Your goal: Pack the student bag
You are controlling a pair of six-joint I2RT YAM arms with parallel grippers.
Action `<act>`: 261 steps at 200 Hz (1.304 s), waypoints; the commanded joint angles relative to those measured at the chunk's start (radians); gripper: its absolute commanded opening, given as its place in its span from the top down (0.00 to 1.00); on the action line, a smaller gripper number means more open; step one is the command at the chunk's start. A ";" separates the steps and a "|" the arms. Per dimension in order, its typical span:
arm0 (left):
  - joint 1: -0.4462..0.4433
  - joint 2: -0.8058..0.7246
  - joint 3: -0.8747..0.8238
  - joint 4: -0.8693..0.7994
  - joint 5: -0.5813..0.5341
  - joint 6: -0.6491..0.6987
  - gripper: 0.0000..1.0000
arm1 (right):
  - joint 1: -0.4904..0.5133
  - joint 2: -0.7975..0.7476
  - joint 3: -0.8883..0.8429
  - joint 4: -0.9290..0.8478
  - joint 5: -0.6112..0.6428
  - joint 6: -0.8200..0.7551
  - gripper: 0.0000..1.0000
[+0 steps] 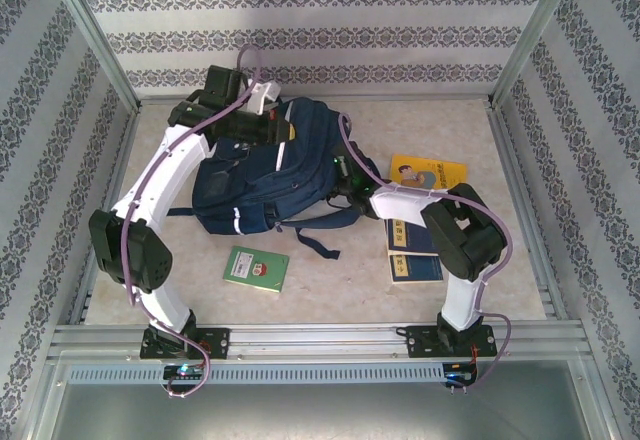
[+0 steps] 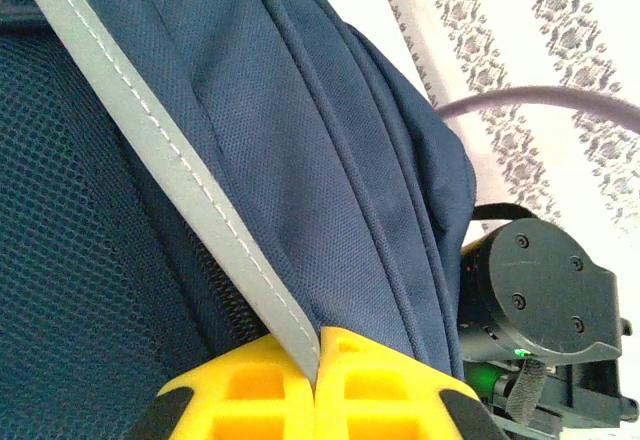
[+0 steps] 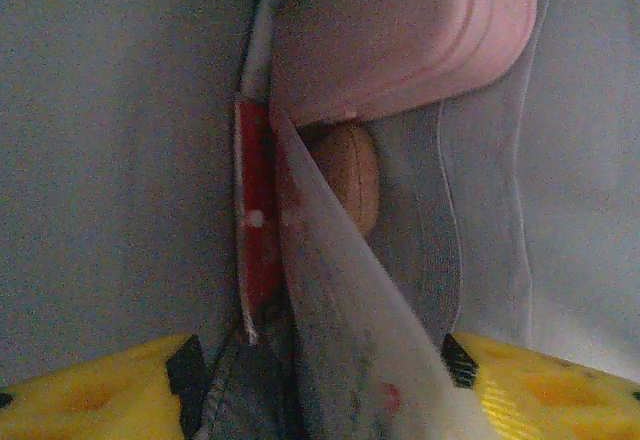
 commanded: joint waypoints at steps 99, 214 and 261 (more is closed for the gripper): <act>0.040 -0.016 0.007 0.195 0.054 -0.084 1.00 | -0.055 -0.602 -0.182 -0.520 0.345 -0.486 0.15; 0.006 -0.007 -0.103 0.207 -0.097 -0.217 0.45 | 0.241 -0.838 -0.304 -0.673 0.393 -0.496 0.21; 0.001 -0.460 -0.593 0.185 -0.487 -0.324 0.23 | 0.406 -0.711 -0.229 -0.718 0.361 -0.489 0.20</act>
